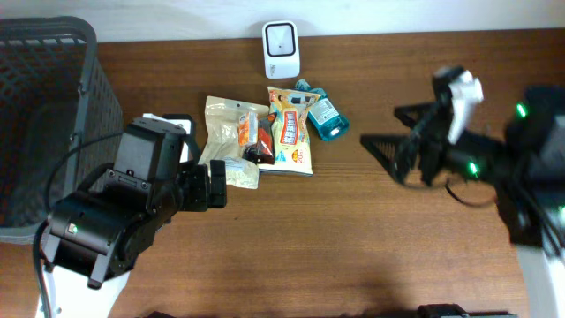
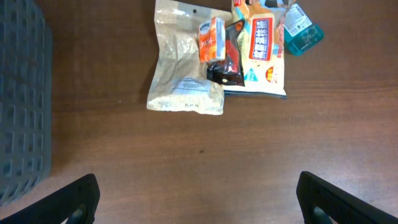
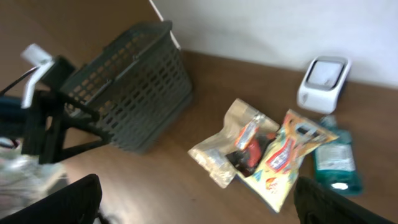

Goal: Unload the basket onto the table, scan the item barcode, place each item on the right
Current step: 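Reach the right gripper toward the blue mouthwash bottle behind the snack bag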

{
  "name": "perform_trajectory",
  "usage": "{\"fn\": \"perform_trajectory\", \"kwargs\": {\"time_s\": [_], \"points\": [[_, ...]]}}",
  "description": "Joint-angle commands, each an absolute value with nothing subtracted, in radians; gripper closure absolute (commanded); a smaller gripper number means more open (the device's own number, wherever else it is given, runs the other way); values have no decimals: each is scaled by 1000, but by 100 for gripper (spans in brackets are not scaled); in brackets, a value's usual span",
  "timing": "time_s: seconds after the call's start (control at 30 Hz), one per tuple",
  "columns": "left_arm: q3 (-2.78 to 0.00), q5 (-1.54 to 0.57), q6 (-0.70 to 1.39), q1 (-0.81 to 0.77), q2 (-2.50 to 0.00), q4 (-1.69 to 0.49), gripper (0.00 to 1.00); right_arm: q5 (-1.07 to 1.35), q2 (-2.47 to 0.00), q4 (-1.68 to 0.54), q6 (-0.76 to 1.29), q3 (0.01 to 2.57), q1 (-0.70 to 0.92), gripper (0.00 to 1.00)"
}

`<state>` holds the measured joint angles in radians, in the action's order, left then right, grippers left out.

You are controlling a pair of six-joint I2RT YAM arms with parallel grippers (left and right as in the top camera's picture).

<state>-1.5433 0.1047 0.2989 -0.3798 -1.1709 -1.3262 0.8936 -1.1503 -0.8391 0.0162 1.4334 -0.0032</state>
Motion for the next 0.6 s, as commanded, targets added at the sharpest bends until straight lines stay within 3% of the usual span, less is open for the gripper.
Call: {"fn": "perform_trajectory", "kwargs": {"time_s": [0.0, 0.13, 0.3, 0.57], "points": [[-1543, 101, 305, -384, -1172, -1325, 1, 904, -1317, -855, 68, 1446, 58, 2], [-1543, 101, 305, -384, -1172, -1325, 1, 672, -1536, -870, 74, 1446, 207, 2], [-1543, 101, 305, -384, -1172, -1325, 1, 419, -1781, -777, 240, 1446, 335, 2], [-1543, 101, 305, -384, -1172, -1325, 1, 410, -1878, -624, 245, 1446, 342, 2]]}}
